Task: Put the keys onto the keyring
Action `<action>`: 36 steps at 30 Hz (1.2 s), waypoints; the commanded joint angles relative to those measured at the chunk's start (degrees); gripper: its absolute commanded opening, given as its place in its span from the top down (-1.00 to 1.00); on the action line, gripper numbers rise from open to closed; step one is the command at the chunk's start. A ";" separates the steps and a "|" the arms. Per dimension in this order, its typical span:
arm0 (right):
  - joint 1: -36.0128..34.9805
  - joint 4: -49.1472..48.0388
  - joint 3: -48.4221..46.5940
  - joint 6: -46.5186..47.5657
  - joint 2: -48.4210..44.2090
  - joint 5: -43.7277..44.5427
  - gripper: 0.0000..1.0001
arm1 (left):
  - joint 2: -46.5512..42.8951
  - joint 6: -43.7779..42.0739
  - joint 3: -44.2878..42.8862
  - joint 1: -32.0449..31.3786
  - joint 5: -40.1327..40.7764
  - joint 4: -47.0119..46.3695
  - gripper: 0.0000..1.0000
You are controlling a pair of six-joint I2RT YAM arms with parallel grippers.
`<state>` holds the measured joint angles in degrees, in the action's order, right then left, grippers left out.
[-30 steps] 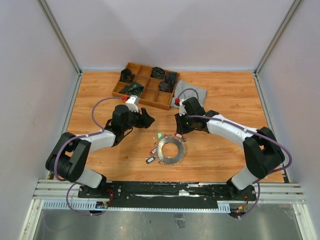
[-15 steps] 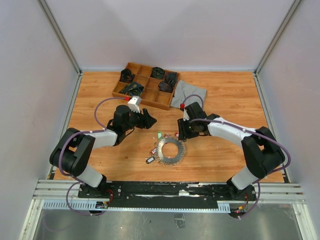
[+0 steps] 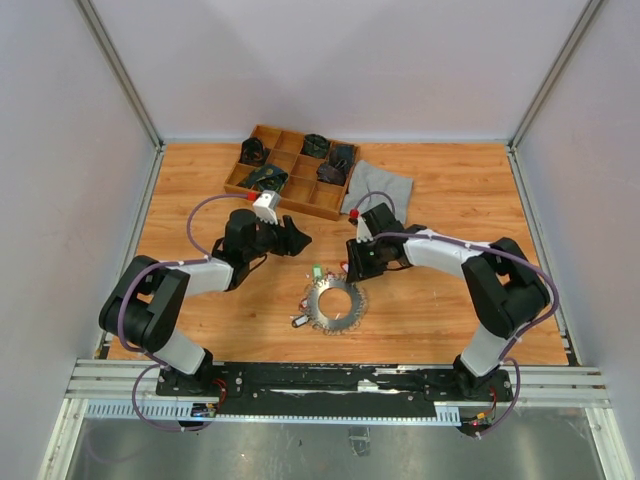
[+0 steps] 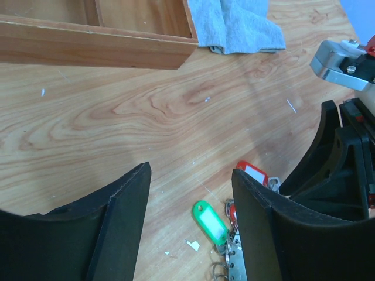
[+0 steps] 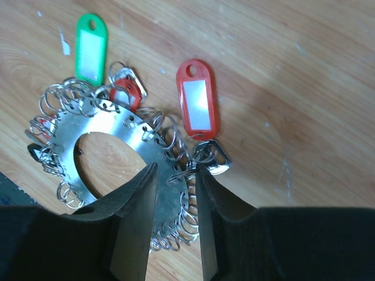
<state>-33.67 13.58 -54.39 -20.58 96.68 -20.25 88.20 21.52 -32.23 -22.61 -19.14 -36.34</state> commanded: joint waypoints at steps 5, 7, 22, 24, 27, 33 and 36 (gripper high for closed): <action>-1.96 -4.59 -4.85 4.33 5.31 -7.67 0.34 | -0.18 0.93 1.38 1.90 -1.38 -4.14 -0.24; -2.53 -4.72 -6.02 5.85 6.33 -7.96 0.33 | -0.43 1.16 1.69 2.46 -1.69 -4.51 -0.24; -9.64 -2.54 -16.58 18.03 11.10 -9.10 0.07 | -2.61 3.25 4.33 5.36 -2.38 -6.84 -0.23; -10.61 -1.34 -15.62 18.60 9.16 -3.72 0.03 | -3.04 3.29 4.81 5.57 -2.28 -7.14 -0.23; -11.00 -1.77 -12.21 15.41 5.23 1.53 0.04 | -3.83 3.42 5.59 5.73 -1.97 -7.79 -0.24; -13.59 -2.13 -4.89 3.27 -2.12 12.81 -0.02 | -5.07 3.56 6.43 5.82 -1.52 -7.96 -0.26; -14.65 -0.18 -2.82 -3.53 -3.05 17.98 -0.02 | -5.61 3.54 6.71 5.82 -1.44 -7.96 -0.27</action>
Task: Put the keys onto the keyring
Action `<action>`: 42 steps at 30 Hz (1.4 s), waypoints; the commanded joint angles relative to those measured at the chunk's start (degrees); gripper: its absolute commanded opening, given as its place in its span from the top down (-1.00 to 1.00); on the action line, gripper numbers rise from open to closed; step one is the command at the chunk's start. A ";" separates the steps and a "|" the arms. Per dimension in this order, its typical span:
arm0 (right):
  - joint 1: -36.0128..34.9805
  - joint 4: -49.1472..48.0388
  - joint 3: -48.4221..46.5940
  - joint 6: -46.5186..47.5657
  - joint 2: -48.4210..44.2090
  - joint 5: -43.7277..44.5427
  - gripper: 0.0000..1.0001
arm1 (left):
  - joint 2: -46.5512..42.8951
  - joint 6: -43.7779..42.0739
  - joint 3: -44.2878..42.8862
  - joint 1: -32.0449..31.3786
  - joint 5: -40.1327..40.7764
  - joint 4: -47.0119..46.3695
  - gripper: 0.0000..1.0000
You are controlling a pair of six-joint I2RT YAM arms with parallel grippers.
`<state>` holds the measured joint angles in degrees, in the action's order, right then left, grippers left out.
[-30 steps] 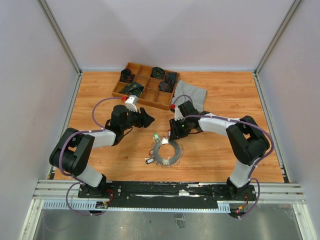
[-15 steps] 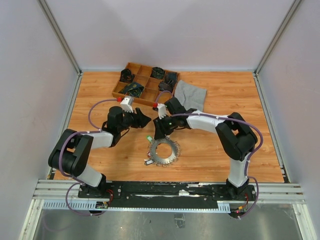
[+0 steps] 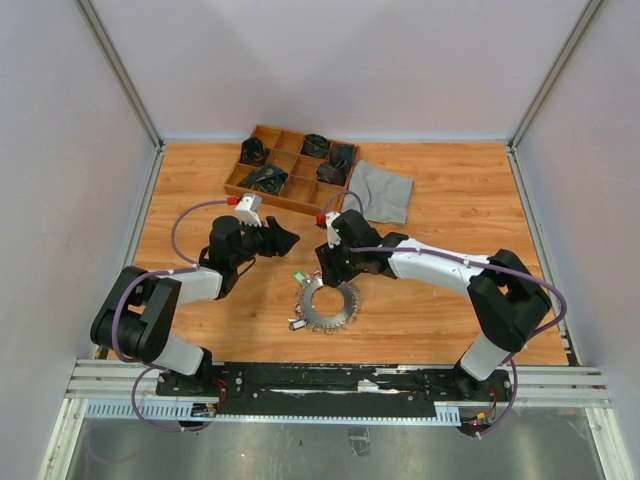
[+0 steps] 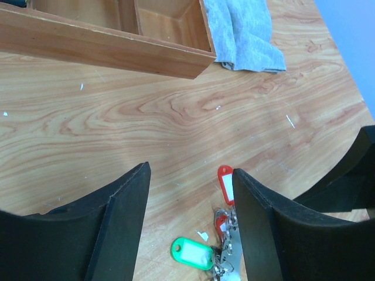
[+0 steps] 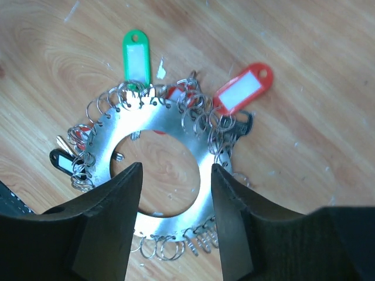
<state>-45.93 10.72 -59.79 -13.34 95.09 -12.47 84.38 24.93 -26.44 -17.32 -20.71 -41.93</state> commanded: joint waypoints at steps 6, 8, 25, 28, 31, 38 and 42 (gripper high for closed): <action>-2.43 6.63 5.30 -18.08 -2.15 16.07 -0.33 | -2.55 -0.09 1.44 0.60 0.45 -2.41 -0.29; -2.49 7.96 6.07 -19.53 -2.73 17.67 -0.39 | -2.55 -0.02 1.60 0.54 0.50 -2.53 -0.29; -2.96 9.41 6.34 -14.24 3.11 14.41 -0.26 | -2.13 0.05 1.73 0.53 0.03 -3.33 -0.29; -3.15 10.67 6.30 -10.41 4.48 14.89 -0.19 | -2.04 -0.05 1.74 0.55 0.01 -3.24 -0.29; -3.57 11.14 6.97 -7.74 4.84 15.54 -0.16 | -1.94 -0.06 1.65 0.53 0.04 -3.24 -0.29; -4.71 11.98 8.14 0.12 6.29 15.23 0.00 | -1.59 -0.18 1.46 0.54 -0.04 -3.16 -0.29; -4.92 13.24 9.97 4.30 5.60 18.80 0.23 | -1.50 -0.20 1.46 0.55 -0.14 -3.09 -0.28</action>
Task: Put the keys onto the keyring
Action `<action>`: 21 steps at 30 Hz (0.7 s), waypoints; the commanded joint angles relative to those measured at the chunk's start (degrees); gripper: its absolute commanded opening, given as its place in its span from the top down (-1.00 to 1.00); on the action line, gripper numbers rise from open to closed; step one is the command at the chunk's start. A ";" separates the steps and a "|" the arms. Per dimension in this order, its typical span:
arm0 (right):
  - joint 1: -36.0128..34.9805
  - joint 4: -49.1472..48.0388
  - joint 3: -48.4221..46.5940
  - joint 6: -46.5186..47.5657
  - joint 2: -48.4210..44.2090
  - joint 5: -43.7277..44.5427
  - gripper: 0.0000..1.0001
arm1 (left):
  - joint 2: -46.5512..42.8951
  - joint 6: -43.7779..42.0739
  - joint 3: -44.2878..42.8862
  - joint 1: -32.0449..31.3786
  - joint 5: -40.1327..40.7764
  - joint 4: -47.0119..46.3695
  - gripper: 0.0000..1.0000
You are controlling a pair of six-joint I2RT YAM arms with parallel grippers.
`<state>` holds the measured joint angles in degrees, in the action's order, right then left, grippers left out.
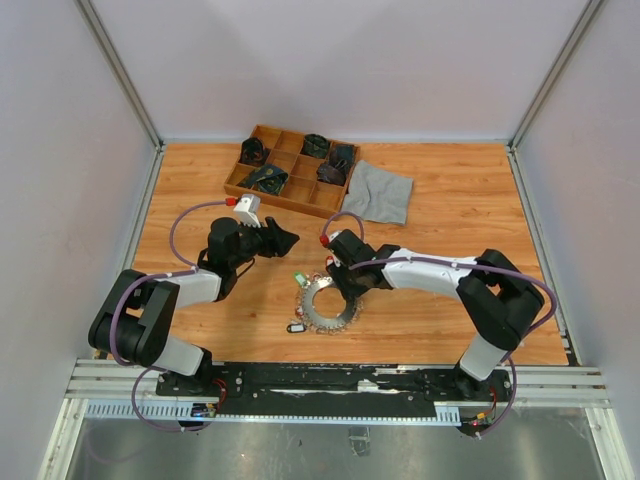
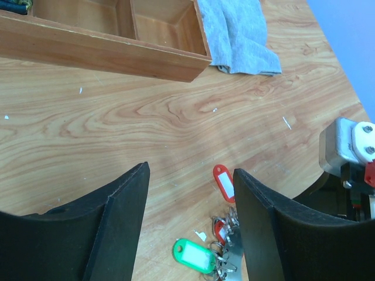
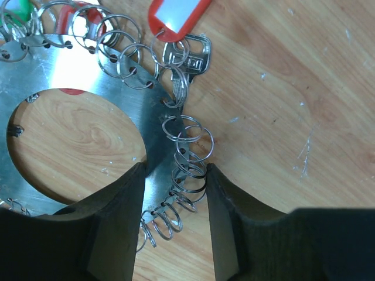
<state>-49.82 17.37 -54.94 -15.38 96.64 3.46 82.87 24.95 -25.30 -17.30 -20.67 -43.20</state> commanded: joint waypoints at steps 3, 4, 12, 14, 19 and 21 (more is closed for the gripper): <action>-0.55 4.49 6.41 7.71 1.82 1.45 0.28 | 0.08 -0.32 0.19 0.50 -0.34 -1.80 -0.27; -0.56 4.23 6.43 8.10 1.46 1.73 0.29 | 0.10 -0.33 0.17 0.51 -0.42 -1.80 -0.27; -0.41 0.51 2.91 18.26 2.97 0.16 0.36 | 0.20 -0.34 0.16 0.53 -0.66 -1.89 -0.26; -0.39 -0.40 1.45 22.66 4.61 -1.18 0.37 | 0.27 -0.42 0.22 0.52 -0.68 -1.89 -0.26; -0.41 -2.84 -1.38 31.29 7.30 -5.30 0.42 | 0.52 -0.34 0.10 0.50 -1.00 -2.05 -0.25; -0.45 -4.03 -2.28 33.48 7.14 -9.32 0.44 | 0.62 -0.32 0.01 0.51 -1.12 -2.06 -0.25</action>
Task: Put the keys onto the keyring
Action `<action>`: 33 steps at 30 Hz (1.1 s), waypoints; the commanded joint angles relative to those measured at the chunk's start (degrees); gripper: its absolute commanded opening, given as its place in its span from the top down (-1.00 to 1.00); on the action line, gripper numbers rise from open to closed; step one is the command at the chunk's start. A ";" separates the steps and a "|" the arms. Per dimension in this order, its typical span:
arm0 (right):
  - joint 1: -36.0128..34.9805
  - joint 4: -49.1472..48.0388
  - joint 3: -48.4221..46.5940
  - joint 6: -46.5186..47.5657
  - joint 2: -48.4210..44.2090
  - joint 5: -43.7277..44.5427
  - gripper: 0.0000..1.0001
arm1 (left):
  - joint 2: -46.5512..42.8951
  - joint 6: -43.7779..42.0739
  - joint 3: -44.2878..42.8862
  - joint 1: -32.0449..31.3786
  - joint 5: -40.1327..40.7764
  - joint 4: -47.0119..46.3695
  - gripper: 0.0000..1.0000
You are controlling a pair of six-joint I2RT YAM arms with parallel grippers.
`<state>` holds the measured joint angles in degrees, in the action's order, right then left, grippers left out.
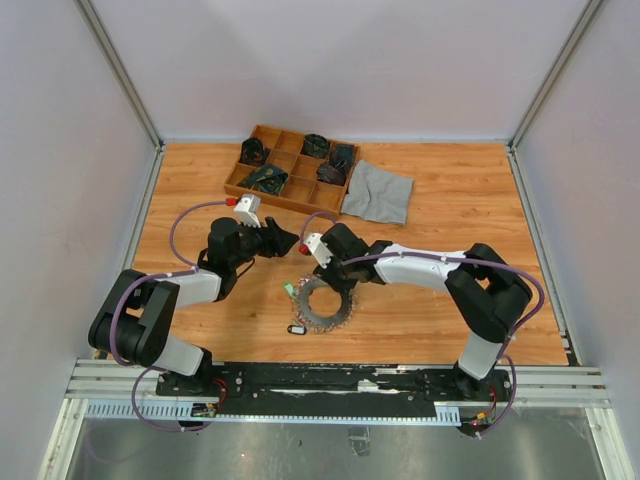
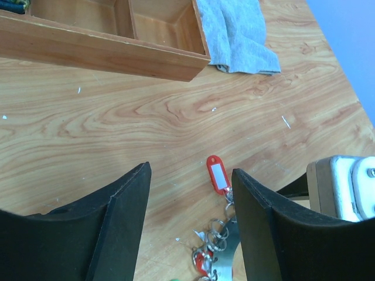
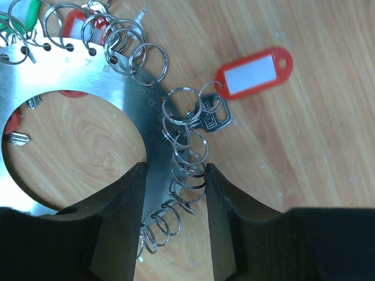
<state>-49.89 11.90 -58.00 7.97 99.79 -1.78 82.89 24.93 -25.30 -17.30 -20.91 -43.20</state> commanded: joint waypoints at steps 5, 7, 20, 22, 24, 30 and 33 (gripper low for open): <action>-0.97 -2.20 0.68 12.23 2.05 -10.41 0.25 | 0.60 -0.26 0.04 0.51 -1.04 -2.09 -0.24; -0.76 -3.16 1.28 11.37 0.64 -8.53 0.15 | 0.58 -0.30 -0.01 0.52 -1.06 -2.06 -0.24; 4.13 -5.47 4.34 -6.96 -8.92 -0.04 -0.24 | 0.58 -0.27 -0.06 0.53 -1.25 -1.89 -0.24; 4.53 -4.50 3.00 -10.29 -8.34 0.57 -0.25 | 0.60 -0.27 -0.10 0.51 -1.29 -1.80 -0.24; 5.12 -2.33 1.28 -14.05 -7.40 1.64 -0.16 | 0.60 -0.31 -0.04 0.51 -1.19 -1.80 -0.24; 6.12 2.32 -2.38 -21.14 -6.07 1.86 0.32 | 0.76 -0.16 0.00 0.51 -1.18 -1.98 -0.24; 6.09 3.95 -3.61 -23.01 -4.57 0.80 0.42 | 0.78 -0.20 -0.06 0.54 -1.18 -1.98 -0.24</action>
<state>-44.40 11.60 -59.02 -8.99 93.10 -1.17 82.98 24.93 -25.30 -17.30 -21.69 -43.22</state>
